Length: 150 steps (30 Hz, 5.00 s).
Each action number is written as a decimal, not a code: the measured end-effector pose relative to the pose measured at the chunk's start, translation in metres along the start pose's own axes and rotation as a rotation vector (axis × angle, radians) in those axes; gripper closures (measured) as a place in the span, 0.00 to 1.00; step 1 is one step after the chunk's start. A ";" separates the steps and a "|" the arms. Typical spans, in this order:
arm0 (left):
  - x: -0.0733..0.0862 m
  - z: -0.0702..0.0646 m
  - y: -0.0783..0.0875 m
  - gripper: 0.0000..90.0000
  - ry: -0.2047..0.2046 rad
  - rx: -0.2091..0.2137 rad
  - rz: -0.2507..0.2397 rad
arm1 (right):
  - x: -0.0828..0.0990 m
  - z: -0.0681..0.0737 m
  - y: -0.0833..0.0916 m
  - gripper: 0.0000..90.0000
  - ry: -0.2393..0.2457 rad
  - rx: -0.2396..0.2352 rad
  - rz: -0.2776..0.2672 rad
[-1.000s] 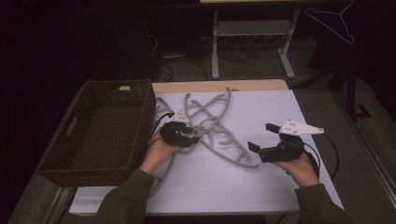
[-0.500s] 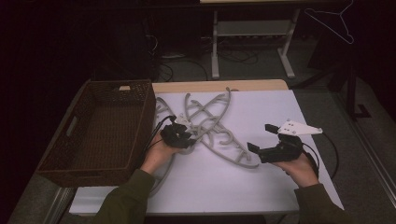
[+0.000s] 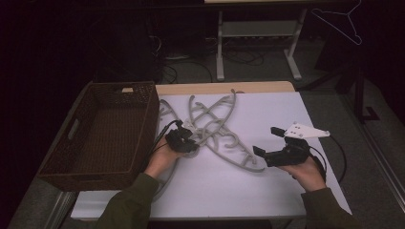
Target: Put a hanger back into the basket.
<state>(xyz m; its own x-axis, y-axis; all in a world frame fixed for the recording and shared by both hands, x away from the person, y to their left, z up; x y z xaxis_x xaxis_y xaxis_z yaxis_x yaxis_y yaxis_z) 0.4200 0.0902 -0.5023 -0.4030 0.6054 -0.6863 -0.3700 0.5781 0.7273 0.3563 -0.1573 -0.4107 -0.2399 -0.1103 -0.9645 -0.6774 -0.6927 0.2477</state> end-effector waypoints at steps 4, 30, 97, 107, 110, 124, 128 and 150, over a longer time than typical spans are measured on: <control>0.000 0.000 0.000 0.88 -0.001 0.003 -0.001 | 0.000 0.000 0.000 0.02 0.000 0.000 0.000; -0.018 -0.003 -0.005 0.73 0.043 0.070 -0.009 | 0.001 -0.002 0.000 0.02 -0.006 0.003 0.003; -0.064 -0.023 0.062 0.91 0.089 0.071 -0.131 | 0.007 0.000 0.013 0.02 -0.023 0.014 -0.015; -0.087 -0.016 0.095 0.91 0.099 0.071 -0.151 | 0.013 -0.005 0.023 0.02 -0.031 0.027 -0.036; -0.089 -0.013 0.106 0.91 0.092 0.070 -0.145 | 0.012 -0.003 0.023 0.02 -0.033 0.028 -0.041; -0.091 0.004 0.157 0.91 0.095 0.029 -0.168 | 0.012 0.001 0.017 0.02 -0.022 0.021 -0.044; -0.084 0.014 0.172 0.91 0.096 0.013 -0.173 | 0.012 0.001 0.017 0.02 -0.023 0.023 -0.046; -0.019 0.063 0.227 0.91 0.187 -0.078 -0.169 | 0.012 -0.002 0.016 0.02 -0.024 0.039 -0.045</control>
<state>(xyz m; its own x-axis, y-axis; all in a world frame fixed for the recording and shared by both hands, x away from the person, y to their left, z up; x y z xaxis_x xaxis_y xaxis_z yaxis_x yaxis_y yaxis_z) 0.3959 0.2444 -0.3252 -0.4748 0.3883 -0.7898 -0.5055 0.6143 0.6059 0.3433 -0.1712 -0.4186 -0.2250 -0.0618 -0.9724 -0.7145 -0.6681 0.2078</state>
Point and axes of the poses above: each handheld gripper's, and its own axes: y roughly backward along the jaws, x roughly out of its underside, z roughly to its left, the point moved 9 cm from there along -y, roughly forward along the jaws, and after that the axes turned 8 degrees about -z, right-handed, at the moved point
